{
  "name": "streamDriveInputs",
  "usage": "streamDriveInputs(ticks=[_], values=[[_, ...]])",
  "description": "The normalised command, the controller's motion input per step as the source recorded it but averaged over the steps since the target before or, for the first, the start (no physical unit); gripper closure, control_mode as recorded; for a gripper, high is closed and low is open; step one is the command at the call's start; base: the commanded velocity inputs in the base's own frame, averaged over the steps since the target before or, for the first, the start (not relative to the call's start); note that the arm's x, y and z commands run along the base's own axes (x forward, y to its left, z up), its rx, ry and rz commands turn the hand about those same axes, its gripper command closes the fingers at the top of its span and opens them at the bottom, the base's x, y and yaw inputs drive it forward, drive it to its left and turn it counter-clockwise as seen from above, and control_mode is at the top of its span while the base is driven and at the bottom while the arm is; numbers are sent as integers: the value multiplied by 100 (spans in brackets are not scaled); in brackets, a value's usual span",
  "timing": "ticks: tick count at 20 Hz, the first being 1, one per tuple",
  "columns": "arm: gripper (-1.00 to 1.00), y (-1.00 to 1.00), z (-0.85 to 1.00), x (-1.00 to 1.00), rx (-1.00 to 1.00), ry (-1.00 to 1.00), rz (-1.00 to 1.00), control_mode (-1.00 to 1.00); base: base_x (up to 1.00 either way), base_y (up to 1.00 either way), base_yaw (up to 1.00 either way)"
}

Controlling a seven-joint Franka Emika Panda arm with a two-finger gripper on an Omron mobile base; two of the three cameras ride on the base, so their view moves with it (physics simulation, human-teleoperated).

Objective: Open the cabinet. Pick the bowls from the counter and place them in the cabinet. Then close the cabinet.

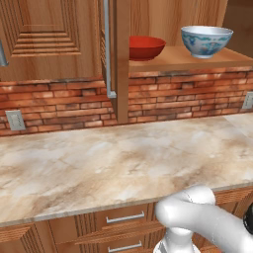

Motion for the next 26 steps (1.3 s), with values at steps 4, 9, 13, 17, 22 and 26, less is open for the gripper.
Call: streamDriveInputs(ticks=[4, 9, 13, 17, 22, 26], values=[[-100, -49, -29, 21, -1, 0, 0, -100, 0, 0, 0], [-100, -10, -22, 35, -4, 0, 5, -100, 0, 0, 0], [-100, 0, -2, 51, 0, 0, 12, -100, 0, 0, 0], [-100, 0, -8, 46, 0, -1, 15, -100, 0, 0, 0], [-100, 0, -14, 45, 0, -3, 15, -100, 0, 0, 0], [-100, 29, -20, 52, 1, -3, 14, -100, 0, 0, 0]])
